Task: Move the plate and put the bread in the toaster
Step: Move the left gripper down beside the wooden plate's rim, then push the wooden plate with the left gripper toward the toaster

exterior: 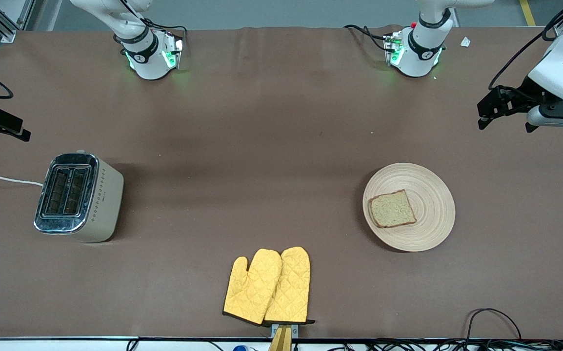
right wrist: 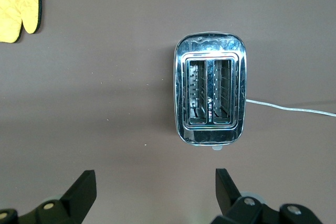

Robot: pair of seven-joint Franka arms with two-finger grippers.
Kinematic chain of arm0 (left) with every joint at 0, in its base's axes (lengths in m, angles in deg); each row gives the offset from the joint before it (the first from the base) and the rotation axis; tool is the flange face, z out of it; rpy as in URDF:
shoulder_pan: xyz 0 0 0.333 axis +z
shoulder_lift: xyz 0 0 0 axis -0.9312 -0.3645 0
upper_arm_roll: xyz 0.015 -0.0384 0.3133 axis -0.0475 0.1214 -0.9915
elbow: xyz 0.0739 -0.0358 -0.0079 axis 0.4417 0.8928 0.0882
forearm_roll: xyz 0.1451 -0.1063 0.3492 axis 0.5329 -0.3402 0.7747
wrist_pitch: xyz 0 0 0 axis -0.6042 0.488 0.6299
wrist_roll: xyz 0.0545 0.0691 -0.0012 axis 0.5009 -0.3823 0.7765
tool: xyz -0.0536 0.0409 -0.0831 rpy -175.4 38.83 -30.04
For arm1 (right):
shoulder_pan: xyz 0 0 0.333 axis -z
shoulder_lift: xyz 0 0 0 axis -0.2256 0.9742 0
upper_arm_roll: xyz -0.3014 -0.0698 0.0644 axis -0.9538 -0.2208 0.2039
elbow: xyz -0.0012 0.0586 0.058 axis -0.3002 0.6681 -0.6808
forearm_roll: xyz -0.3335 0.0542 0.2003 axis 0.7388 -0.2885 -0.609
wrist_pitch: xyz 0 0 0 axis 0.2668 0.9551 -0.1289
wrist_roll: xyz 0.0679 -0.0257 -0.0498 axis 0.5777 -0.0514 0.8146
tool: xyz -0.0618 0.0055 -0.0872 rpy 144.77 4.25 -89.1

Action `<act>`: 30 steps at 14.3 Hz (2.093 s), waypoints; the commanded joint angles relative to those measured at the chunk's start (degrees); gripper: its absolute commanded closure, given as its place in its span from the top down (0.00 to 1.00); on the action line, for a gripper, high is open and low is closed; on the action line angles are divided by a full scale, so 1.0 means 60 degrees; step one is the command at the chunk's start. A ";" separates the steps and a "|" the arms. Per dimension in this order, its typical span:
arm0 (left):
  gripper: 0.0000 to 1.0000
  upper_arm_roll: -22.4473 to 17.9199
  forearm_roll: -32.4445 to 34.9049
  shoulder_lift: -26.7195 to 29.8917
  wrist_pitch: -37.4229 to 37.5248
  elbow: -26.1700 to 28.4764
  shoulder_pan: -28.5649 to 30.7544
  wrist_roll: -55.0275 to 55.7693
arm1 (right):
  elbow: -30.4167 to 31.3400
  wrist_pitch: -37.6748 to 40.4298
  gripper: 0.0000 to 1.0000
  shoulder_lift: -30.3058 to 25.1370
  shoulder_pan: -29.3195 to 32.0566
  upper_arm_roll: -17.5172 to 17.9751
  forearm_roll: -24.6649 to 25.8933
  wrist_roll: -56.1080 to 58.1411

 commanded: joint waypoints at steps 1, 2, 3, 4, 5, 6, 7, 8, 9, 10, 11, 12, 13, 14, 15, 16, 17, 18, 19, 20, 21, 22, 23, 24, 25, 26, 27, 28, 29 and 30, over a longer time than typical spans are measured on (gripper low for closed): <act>1.00 -0.0066 0.0126 -0.0185 -0.0074 -0.0242 0.0026 -0.0106 | 0.0072 0.0010 1.00 -0.0070 0.0027 0.0005 -0.0046 0.0043; 1.00 -0.0067 0.0125 -0.0258 -0.0076 -0.0372 0.0026 -0.0078 | 0.0072 0.0025 1.00 -0.0070 0.0027 0.0005 -0.0046 0.0029; 1.00 -0.0082 0.0125 -0.0288 -0.0076 -0.0402 0.0041 0.0009 | 0.0072 0.0010 1.00 -0.0070 0.0027 0.0005 -0.0046 0.0029; 1.00 -0.0097 0.0052 -0.0361 -0.0076 -0.0402 0.0157 -0.0019 | 0.0072 0.0010 1.00 -0.0070 0.0027 0.0005 -0.0060 0.0029; 1.00 -0.0213 -0.0354 -0.0593 -0.0047 -0.0402 0.0550 -0.0193 | 0.0072 0.0010 1.00 -0.0070 0.0027 0.0005 -0.0060 0.0029; 1.00 -0.0257 -0.1185 -0.0755 -0.0018 -0.0344 0.1003 -0.0442 | 0.0072 0.0025 1.00 -0.0070 0.0027 0.0005 -0.0060 0.0029; 1.00 -0.0258 -0.1860 -0.1149 -0.0003 -0.0344 0.1501 -0.0923 | 0.0072 0.0025 1.00 -0.0070 0.0027 0.0005 -0.0060 0.0029; 1.00 -0.0258 -0.2462 -0.1616 0.0099 -0.0329 0.1955 -0.1667 | 0.0072 0.0025 1.00 -0.0070 0.0027 0.0005 -0.0060 0.0029; 1.00 -0.0258 -0.3062 -0.2158 0.0172 -0.0343 0.2366 -0.2255 | 0.0072 0.0025 1.00 -0.0070 0.0027 0.0005 -0.0060 0.0043; 1.00 -0.0258 -0.3764 -0.2845 0.0173 -0.0373 0.2877 -0.2797 | 0.0072 0.0025 1.00 -0.0070 0.0012 0.0005 -0.0060 0.0044; 1.00 -0.0243 -0.4482 -0.3533 0.0173 -0.0373 0.3332 -0.3484 | 0.0072 0.0025 1.00 -0.0070 0.0012 0.0005 -0.0060 0.0044; 1.00 -0.0258 -0.5098 -0.4164 0.0173 -0.0387 0.3612 -0.4129 | 0.0072 0.0025 1.00 -0.0070 0.0012 0.0005 -0.0075 0.0044; 1.00 -0.0258 -0.5612 -0.4968 0.0173 -0.0446 0.3876 -0.4817 | 0.0072 0.0025 1.00 -0.0070 0.0012 0.0005 -0.0075 0.0044; 1.00 -0.0243 -0.6023 -0.5701 0.0173 -0.0678 0.4009 -0.5375 | 0.0072 0.0025 1.00 -0.0070 0.0012 0.0005 -0.0075 0.0044; 1.00 -0.0243 -0.6419 -0.6520 0.0173 -0.1029 0.4112 -0.5917 | 0.0072 0.0010 1.00 -0.0070 0.0012 0.0005 -0.0090 0.0044; 1.00 -0.0243 -0.6698 -0.7195 0.0173 -0.1221 0.4200 -0.6445 | 0.0072 0.0025 1.00 -0.0070 0.0012 0.0005 -0.0090 0.0044; 1.00 -0.0243 -0.6991 -0.7753 0.0144 -0.1353 0.4230 -0.6958 | 0.0072 0.0025 1.00 -0.0070 0.0012 0.0005 -0.0090 0.0058; 1.00 -0.0243 -0.7226 -0.8179 0.0086 -0.1456 0.4230 -0.7398 | 0.0072 0.0025 1.00 -0.0070 0.0012 0.0005 -0.0090 0.0058; 1.00 -0.0243 -0.7359 -0.8503 0.0027 -0.1515 0.4230 -0.7663 | 0.0072 0.0025 1.00 -0.0070 0.0012 0.0005 -0.0090 0.0058; 1.00 -0.0243 -0.7404 -0.8665 -0.0090 -0.1515 0.4216 -0.7724 | 0.0072 0.0025 1.00 -0.0070 0.0012 0.0005 -0.0090 0.0058; 1.00 -0.0243 -0.7419 -0.8769 -0.0163 -0.1515 0.4216 -0.7797 | 0.0072 0.0025 1.00 -0.0070 0.0027 0.0005 -0.0090 0.0058; 1.00 -0.0243 -0.7520 -0.8842 -0.0178 -0.1515 0.4216 -0.7899 | 0.0072 0.0025 1.00 -0.0070 0.0027 0.0005 -0.0090 0.0058; 0.99 -0.0243 -0.7565 -0.8915 -0.0222 -0.1515 0.4216 -0.7987 | 0.0072 0.0025 1.00 -0.0070 0.0012 0.0005 -0.0090 0.0058; 0.80 -0.0243 -0.7565 -0.8960 -0.0237 -0.1515 0.4216 -0.8061 | 0.0072 0.0025 1.00 -0.0070 0.0027 0.0005 -0.0090 0.0058; 0.48 -0.0229 -0.7580 -0.8975 -0.0237 -0.1515 0.4216 -0.8206 | 0.0072 0.0025 1.00 -0.0070 0.0027 0.0005 -0.0104 0.0058; 0.29 -0.0214 -0.7595 -0.8960 -0.0237 -0.1515 0.4216 -0.8324 | 0.0072 0.0025 1.00 -0.0070 0.0027 0.0005 -0.0104 0.0058; 0.14 -0.0214 -0.7711 -0.8975 -0.0237 -0.1501 0.4230 -0.8340 | 0.0072 0.0025 1.00 -0.0070 0.0027 0.0005 -0.0104 0.0058; 0.08 -0.0228 -0.7871 -0.9004 -0.0237 -0.1486 0.4245 -0.8354 | 0.0072 0.0025 1.00 -0.0070 0.0027 0.0005 -0.0104 0.0058; 0.03 -0.0228 -0.7960 -0.9048 -0.0237 -0.1486 0.4317 -0.8369 | 0.0072 0.0025 1.00 -0.0070 0.0027 0.0005 -0.0104 0.0058; 0.01 -0.0228 -0.7961 -0.9062 -0.0237 -0.1486 0.4333 -0.8369 | 0.0072 0.0025 1.00 -0.0070 0.0027 0.0005 -0.0104 0.0058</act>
